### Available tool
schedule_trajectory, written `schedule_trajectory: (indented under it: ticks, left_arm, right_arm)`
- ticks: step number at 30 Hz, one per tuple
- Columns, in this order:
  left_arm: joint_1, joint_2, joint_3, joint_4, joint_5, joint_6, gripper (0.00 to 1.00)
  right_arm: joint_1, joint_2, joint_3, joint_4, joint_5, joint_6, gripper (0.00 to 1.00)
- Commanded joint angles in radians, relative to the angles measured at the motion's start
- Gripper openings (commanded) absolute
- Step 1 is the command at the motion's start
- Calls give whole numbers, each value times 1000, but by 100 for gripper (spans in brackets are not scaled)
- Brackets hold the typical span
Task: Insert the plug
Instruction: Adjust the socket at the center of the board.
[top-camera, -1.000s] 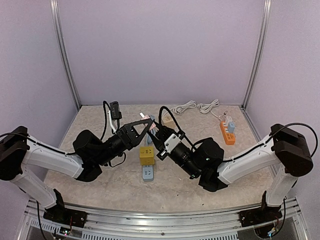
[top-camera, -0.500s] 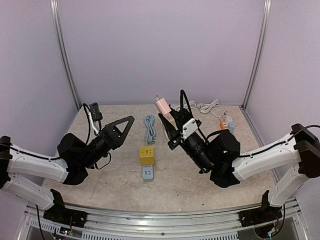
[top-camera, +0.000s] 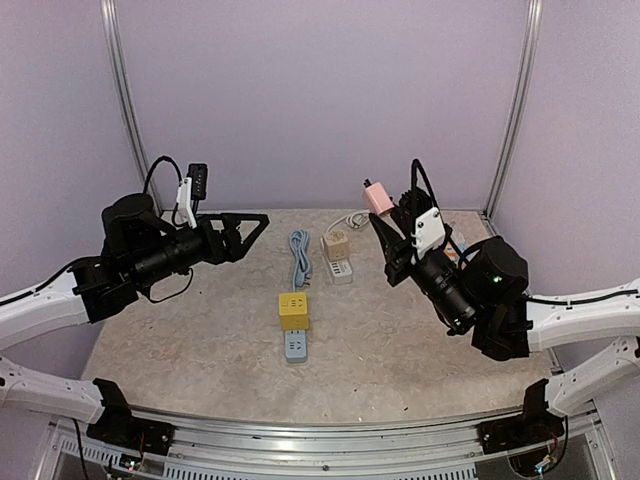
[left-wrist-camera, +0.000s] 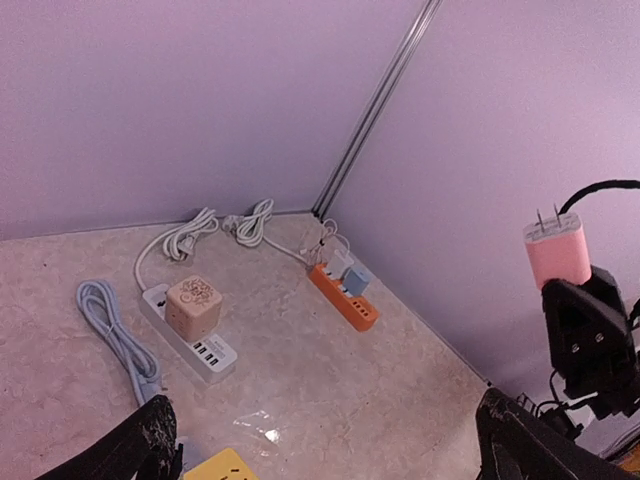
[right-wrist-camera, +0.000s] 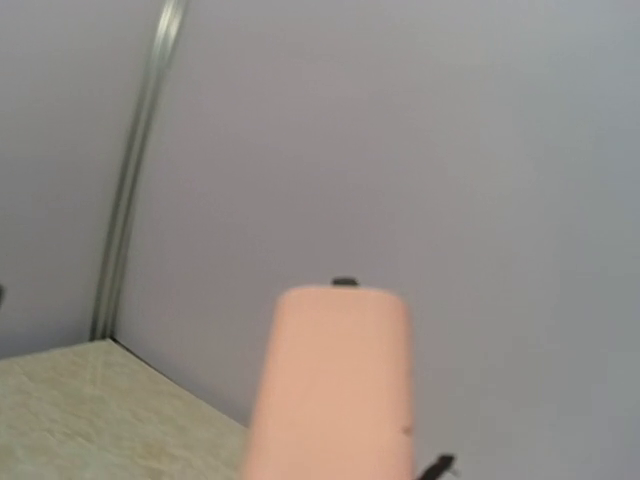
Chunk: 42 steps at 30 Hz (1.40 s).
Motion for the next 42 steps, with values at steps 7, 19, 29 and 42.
schedule_trajectory:
  ticks: [7,19,29,42]
  left_arm:
    - [5,81,127,-447,91,297,99]
    - [14,189,247,-638,172,604,99]
    - [66,406,371,-724,220,862,99]
    - [71,730,539,-783,183,1032,99]
  right_arm:
    - [-54,-147,-42,-245,15,114,0]
    - [-74,-212,-23,-384,-8,140,0]
    - [-79,-256,-37,-427,-35,170,0]
    - [-85,-271,-37,-458,-54,184,0]
